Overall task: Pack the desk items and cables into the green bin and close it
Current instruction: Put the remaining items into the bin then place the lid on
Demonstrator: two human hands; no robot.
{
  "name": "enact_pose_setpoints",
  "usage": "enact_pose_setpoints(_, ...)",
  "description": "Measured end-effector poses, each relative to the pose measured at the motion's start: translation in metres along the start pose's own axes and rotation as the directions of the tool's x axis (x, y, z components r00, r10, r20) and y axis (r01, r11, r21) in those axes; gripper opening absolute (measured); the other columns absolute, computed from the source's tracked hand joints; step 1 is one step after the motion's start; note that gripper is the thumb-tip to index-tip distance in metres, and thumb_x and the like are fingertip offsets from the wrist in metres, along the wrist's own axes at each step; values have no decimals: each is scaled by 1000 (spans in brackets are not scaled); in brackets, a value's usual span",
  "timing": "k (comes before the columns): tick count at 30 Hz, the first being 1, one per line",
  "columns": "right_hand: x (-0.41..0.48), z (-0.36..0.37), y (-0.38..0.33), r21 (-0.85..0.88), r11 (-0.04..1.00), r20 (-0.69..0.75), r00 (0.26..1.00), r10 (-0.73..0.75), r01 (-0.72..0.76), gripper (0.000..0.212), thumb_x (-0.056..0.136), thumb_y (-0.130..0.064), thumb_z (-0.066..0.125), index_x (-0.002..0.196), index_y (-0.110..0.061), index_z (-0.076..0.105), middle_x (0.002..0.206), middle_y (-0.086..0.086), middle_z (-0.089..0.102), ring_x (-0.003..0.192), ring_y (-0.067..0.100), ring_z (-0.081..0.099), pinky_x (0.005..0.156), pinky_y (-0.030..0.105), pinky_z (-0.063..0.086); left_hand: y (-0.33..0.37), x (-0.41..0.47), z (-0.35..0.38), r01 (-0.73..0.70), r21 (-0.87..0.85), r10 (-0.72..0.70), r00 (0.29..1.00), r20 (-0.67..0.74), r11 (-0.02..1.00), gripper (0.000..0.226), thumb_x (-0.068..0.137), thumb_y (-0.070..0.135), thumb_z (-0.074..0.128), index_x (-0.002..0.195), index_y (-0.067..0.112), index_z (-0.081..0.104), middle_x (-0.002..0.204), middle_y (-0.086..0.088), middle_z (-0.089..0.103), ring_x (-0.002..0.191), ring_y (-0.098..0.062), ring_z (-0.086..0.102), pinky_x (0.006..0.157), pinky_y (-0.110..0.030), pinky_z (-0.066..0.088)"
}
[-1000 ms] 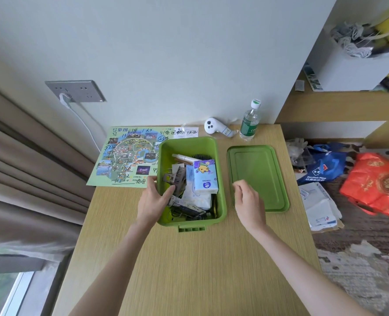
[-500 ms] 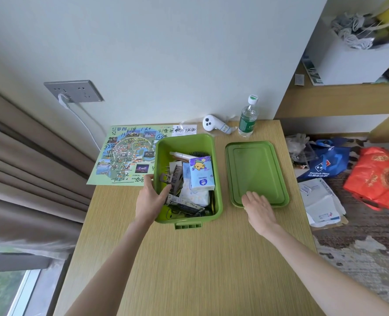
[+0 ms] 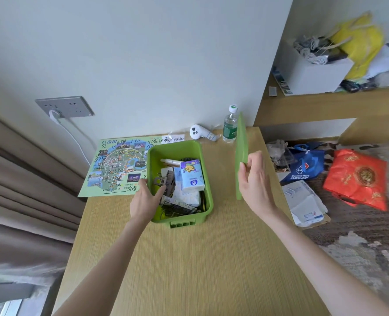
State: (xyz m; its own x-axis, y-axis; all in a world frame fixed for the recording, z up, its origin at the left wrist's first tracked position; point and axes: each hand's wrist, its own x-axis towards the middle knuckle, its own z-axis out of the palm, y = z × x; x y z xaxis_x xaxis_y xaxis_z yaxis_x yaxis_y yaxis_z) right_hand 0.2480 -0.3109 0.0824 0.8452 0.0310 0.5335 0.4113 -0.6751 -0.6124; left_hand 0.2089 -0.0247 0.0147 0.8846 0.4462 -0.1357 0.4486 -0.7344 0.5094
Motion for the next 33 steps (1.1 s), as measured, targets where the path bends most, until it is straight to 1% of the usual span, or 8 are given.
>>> enact_pose_setpoints(4,18,-13,-36,243,962,-129,978,162,-127,17,91,4,48,89,-7,35,78,12,35,68,28,39,56,38,41,8,1,-13,81,23,-80,997,-11,996,62,94,63,37,124,9,38,111,-16,65,92,-34,64,68,-38,45)
enact_pose_setpoints(8,25,-19,-76,409,900,-209,946,250,-147,16,92,4,46,88,-6,35,79,12,37,67,16,35,58,12,33,41,0,-30,-13,-51,3,981,-194,999,44,100,44,34,114,5,50,114,-15,58,104,-33,53,84,-42,43)
enact_pose_setpoints(10,24,-17,-92,498,846,-188,928,321,-192,17,94,4,45,87,-7,34,75,2,35,65,9,34,59,14,32,65,-3,-38,-60,-257,29,992,-121,965,45,102,42,31,101,3,55,102,-14,61,94,-33,57,78,-40,45)
enact_pose_setpoints(13,17,-12,-109,625,732,-103,901,422,-271,19,95,3,42,84,-9,33,69,-6,30,56,0,31,58,19,33,96,-6,-52,213,-721,-30,966,258,659,53,104,45,27,94,4,58,90,-12,66,81,-29,64,70,-35,53)
enact_pose_setpoints(17,0,2,-116,677,632,5,862,507,-376,17,93,2,44,82,-9,35,70,-4,36,61,6,38,68,37,45,100,-2,-59,431,-806,-106,898,426,406,37,105,32,36,123,3,50,120,-13,59,109,-29,58,98,-45,48)
enact_pose_setpoints(20,-14,13,-109,652,601,65,823,564,-463,9,89,0,50,87,2,42,78,10,49,69,20,51,71,49,55,85,1,-56,371,-795,-168,928,331,480,34,105,24,38,125,-2,47,124,-15,57,111,-30,56,96,-43,47)
enact_pose_setpoints(25,-30,32,-84,334,718,153,787,598,-610,24,87,-7,60,108,-9,48,87,0,57,81,24,60,68,33,47,48,5,-53,140,-682,-156,987,38,718,40,104,26,39,138,6,43,134,-12,53,114,-26,52,99,-40,44)
enact_pose_setpoints(33,-47,63,-56,-122,921,201,900,387,-369,27,96,-16,56,121,-8,51,114,9,63,101,26,60,75,33,47,13,8,-41,10,-284,-16,1000,-17,959,41,101,32,46,125,1,57,127,-18,50,104,-34,58,93,-45,49)
